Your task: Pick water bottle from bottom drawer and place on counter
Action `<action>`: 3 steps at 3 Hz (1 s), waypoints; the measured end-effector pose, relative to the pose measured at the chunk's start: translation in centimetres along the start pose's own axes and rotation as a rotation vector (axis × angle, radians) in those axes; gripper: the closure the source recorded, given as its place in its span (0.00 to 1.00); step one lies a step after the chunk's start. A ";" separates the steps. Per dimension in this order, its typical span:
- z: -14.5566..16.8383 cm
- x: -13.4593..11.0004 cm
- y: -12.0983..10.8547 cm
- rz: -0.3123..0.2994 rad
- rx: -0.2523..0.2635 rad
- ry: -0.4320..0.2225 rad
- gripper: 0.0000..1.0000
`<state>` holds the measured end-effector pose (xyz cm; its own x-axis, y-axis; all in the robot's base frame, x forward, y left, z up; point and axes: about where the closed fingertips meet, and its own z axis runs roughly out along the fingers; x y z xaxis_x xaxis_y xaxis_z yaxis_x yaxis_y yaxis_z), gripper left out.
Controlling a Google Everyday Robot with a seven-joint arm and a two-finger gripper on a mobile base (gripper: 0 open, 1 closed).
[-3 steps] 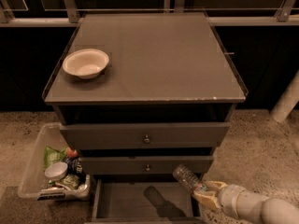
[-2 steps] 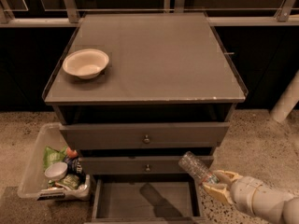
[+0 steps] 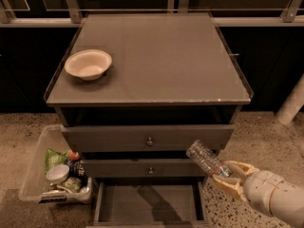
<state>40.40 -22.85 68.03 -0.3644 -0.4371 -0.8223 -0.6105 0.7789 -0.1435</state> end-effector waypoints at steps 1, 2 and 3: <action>-1.1 -1.7 -0.8 -0.027 0.015 -0.035 1.00; -2.1 -4.1 -1.5 -0.073 0.025 -0.065 1.00; -3.5 -9.6 -4.2 -0.191 0.040 -0.042 1.00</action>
Offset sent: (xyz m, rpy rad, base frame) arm 0.0504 -0.0219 0.1657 -0.1619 -0.2475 0.0779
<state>44.06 -23.51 78.44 -0.2144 -0.5599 -0.8004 -0.6371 0.7013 -0.3199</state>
